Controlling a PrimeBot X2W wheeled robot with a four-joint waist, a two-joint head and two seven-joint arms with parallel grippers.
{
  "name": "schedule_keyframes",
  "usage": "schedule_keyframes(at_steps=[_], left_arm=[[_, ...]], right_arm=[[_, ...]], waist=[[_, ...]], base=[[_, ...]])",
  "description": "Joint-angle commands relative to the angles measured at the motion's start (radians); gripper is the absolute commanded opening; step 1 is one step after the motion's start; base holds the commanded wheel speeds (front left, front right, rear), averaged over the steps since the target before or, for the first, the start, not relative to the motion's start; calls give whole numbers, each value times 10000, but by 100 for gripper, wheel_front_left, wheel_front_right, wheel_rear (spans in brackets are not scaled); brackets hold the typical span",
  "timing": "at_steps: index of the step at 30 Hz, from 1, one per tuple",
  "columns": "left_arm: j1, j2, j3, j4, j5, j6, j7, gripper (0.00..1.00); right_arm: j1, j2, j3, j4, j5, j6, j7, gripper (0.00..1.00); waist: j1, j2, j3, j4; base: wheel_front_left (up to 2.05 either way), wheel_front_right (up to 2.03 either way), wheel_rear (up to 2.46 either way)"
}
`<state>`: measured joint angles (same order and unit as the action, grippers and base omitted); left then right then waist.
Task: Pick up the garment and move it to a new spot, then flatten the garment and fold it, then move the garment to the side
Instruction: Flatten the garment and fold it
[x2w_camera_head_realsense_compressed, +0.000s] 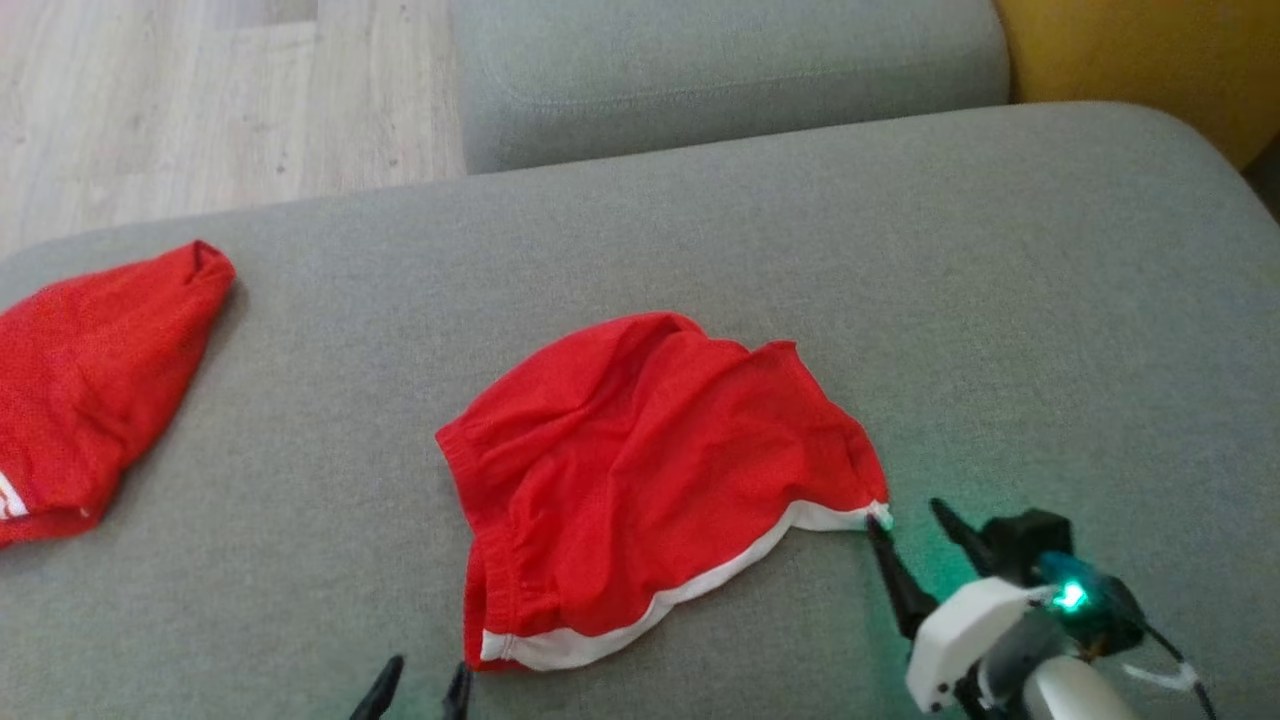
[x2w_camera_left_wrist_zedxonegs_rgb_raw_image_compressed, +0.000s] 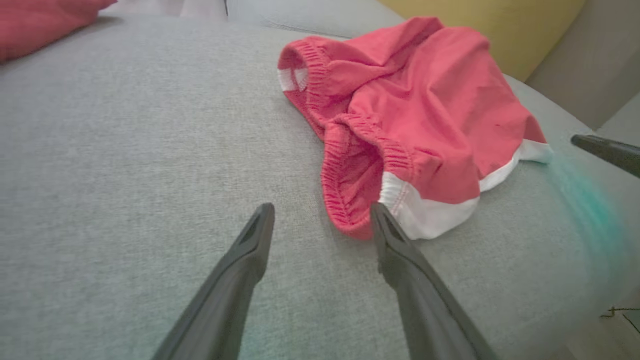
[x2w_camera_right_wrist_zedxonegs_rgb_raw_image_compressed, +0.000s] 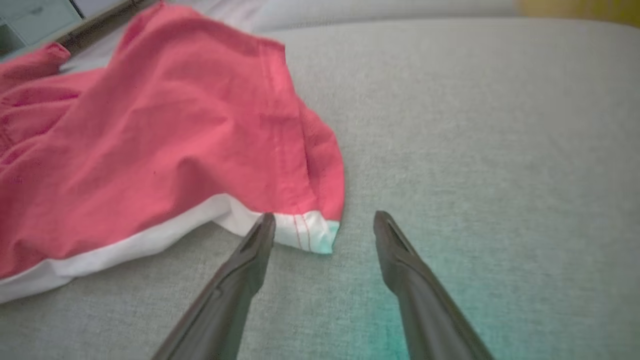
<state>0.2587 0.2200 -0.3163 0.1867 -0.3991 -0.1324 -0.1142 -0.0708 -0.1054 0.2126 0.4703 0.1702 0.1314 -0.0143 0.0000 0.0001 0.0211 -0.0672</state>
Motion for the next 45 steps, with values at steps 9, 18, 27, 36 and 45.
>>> schedule_keyframes(at_steps=[9,18,27,36,45], left_arm=[[-1390,372,-728,140,-484,19,120,100],[-1644,551,-1239,304,-971,18,162,100],[-1948,589,-1613,446,-1510,18,193,100],[-2401,800,-2294,741,-2062,18,176,0],[-1855,1519,-2127,-2080,-3948,18,109,0]], right_arm=[[-1344,131,763,944,255,-7,256,100],[-1647,171,1136,1591,520,-7,59,100],[-1837,124,1500,1923,795,-7,-48,100],[-1979,109,2247,2046,1603,-7,99,0],[-1284,-977,2011,-2000,5868,-7,853,0]], waist=[[0,-1,651,24],[0,-1,726,72],[0,-1,735,-76],[0,-1,746,-268],[0,-1,547,-441]], base=[[0,0,0],[0,0,0],[0,0,0],[0,0,0],[0,0,0]])
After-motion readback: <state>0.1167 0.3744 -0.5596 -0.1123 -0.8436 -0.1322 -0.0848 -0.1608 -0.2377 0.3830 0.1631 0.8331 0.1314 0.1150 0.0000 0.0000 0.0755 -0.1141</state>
